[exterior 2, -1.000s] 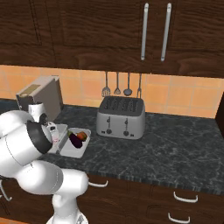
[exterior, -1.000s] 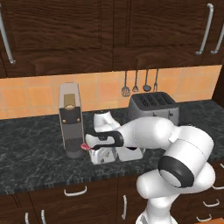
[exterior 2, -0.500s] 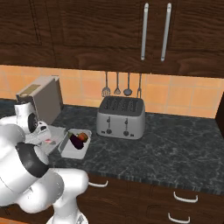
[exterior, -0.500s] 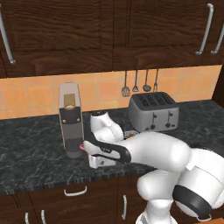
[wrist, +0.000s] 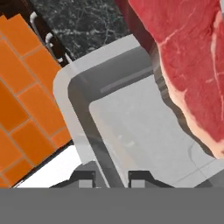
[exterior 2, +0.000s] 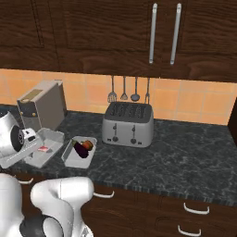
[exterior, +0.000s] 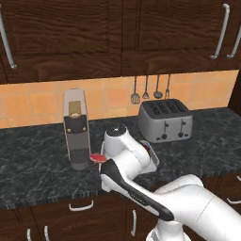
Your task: Take the meat container that has the steak and place it on the second highest rack of the freezer. Then take the vegetable container that has the eggplant and bell pepper and place it on the highest rack of the freezer.
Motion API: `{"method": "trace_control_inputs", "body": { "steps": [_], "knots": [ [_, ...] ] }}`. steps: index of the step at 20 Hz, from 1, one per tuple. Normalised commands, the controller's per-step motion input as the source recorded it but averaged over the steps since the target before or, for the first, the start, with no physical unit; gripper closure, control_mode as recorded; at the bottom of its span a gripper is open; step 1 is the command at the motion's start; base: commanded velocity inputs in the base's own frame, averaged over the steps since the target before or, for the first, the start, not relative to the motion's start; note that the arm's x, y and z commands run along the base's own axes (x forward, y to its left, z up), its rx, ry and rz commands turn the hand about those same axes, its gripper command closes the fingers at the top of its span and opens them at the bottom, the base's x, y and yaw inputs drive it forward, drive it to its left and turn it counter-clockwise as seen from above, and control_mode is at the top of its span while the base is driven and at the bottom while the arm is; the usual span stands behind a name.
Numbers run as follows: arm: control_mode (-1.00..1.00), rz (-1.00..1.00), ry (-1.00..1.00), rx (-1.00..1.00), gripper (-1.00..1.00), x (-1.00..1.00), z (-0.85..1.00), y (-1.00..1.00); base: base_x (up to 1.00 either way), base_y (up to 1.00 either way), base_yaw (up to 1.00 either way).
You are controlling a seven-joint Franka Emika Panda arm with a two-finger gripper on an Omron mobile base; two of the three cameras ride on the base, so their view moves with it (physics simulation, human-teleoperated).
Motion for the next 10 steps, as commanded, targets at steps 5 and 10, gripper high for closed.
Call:
{"method": "trace_control_inputs", "body": {
  "steps": [5,10],
  "knots": [
    [-1.00,0.00,-0.15,0.07,1.00,-0.27,0.60,-0.50,0.00,0.00,0.00],
    [-1.00,0.00,-0.10,0.15,1.00,-0.01,0.52,-0.61,0.00,0.00,0.00]
  ]
}}
